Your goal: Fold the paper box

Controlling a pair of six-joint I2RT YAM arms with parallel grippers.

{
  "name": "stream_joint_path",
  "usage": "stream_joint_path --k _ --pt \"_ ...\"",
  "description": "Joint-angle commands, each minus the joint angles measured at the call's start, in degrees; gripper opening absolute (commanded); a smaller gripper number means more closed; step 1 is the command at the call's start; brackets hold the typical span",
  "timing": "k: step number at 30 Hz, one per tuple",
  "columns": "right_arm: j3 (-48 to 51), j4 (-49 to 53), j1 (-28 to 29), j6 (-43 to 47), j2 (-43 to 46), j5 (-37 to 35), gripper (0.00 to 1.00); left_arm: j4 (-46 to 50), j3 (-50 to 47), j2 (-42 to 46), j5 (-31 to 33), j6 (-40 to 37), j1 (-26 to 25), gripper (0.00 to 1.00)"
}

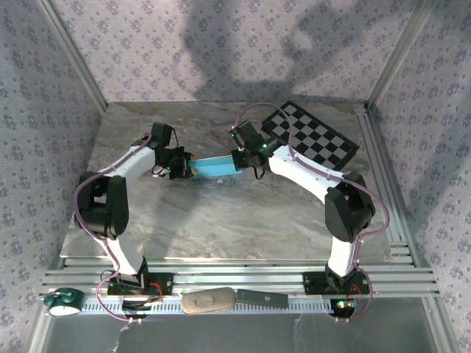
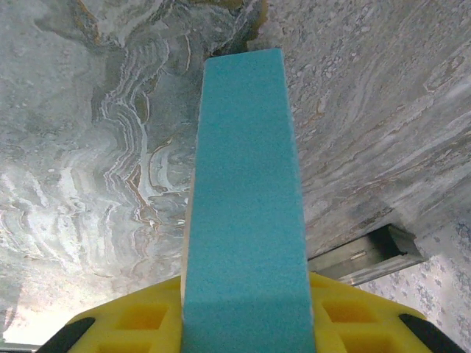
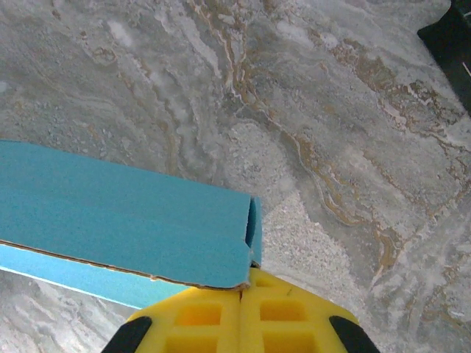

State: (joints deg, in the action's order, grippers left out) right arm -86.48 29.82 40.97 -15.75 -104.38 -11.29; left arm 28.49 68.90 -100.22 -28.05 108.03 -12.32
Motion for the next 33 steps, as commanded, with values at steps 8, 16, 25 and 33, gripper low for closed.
stream_joint_path --k 8,16,25,33 --pt "9.1 -17.22 3.1 3.63 2.05 5.07 0.0 0.25 1.23 -3.99 -2.42 -0.8 0.24 0.11" --pt "17.65 -28.99 4.45 7.36 2.25 1.84 0.0 -0.37 1.49 -5.36 -2.97 -1.11 1.06 0.08" --pt "23.15 -34.87 4.73 9.07 1.63 3.71 0.0 -0.72 1.59 -6.24 -2.97 -0.8 1.59 0.05" --pt "22.5 -31.21 4.06 6.67 5.95 7.26 0.34 -1.15 1.75 -7.43 -3.09 -0.73 1.86 0.05"
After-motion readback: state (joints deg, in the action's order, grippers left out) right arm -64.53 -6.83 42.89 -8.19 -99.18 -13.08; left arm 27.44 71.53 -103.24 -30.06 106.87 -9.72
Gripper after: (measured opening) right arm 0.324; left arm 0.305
